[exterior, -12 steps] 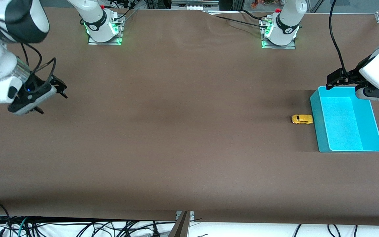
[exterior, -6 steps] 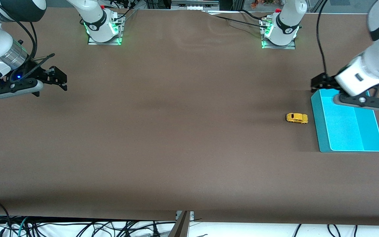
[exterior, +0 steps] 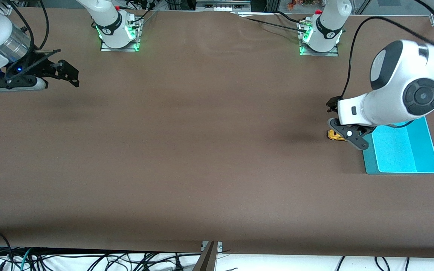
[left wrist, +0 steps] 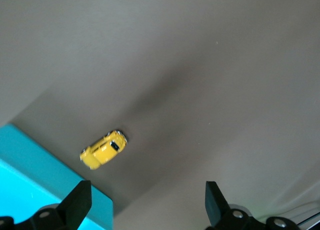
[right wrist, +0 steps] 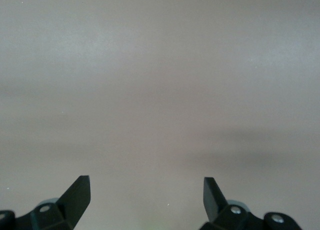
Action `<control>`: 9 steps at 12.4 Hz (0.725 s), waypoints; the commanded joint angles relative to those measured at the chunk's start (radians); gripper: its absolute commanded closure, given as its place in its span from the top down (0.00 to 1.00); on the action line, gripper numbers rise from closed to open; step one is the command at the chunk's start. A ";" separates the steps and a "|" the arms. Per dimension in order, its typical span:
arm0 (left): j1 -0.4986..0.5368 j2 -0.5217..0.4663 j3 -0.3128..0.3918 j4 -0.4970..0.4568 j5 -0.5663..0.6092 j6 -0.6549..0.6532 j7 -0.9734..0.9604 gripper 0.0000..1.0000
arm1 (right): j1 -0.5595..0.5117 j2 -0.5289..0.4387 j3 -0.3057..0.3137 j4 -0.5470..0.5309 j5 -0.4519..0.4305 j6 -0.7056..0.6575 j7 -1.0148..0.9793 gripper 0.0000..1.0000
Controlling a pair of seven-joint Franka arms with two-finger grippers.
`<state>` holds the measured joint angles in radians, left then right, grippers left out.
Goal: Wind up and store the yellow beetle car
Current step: 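Reach the left gripper down to the car beside the bin while the right gripper withdraws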
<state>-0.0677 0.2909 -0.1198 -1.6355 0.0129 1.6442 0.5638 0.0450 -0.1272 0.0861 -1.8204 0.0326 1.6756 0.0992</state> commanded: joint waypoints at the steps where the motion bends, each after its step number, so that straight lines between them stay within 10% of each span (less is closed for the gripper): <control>1: 0.026 -0.039 0.000 -0.214 -0.002 0.177 0.206 1.00 | 0.006 -0.016 -0.003 0.003 0.015 -0.022 0.031 1.00; 9: 0.109 -0.043 0.002 -0.573 0.366 0.724 0.524 1.00 | 0.007 -0.011 -0.002 0.015 0.015 -0.057 0.039 1.00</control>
<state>0.0303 0.2821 -0.1151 -2.1304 0.2945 2.2780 1.0495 0.0455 -0.1326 0.0863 -1.8181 0.0359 1.6399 0.1209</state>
